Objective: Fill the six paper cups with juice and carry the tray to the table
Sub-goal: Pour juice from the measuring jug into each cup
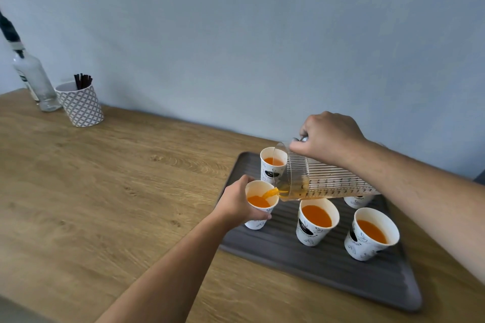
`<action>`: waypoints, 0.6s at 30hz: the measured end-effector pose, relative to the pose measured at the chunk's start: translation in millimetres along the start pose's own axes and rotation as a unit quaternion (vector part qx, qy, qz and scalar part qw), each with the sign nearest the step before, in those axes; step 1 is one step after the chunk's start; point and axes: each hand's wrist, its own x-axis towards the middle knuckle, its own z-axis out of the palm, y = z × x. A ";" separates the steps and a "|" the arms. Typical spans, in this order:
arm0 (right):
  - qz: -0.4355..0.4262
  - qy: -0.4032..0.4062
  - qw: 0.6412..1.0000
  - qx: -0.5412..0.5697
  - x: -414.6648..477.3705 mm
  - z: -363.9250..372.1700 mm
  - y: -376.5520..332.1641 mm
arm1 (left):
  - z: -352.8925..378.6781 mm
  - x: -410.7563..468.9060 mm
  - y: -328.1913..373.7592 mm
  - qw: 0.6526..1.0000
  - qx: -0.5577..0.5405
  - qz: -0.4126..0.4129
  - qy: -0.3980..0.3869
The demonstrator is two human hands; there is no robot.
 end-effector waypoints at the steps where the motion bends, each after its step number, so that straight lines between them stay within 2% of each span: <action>1: -0.002 0.001 1.000 -0.002 0.3 0.4 -0.6 | 0.4 -0.2 0.1 1.000 -0.001 0.000 0.001; 18: 0.012 -0.010 1.000 0.003 1.8 2.3 -3.8 | 3.7 -2.5 -3.3 1.000 0.008 -0.020 -0.003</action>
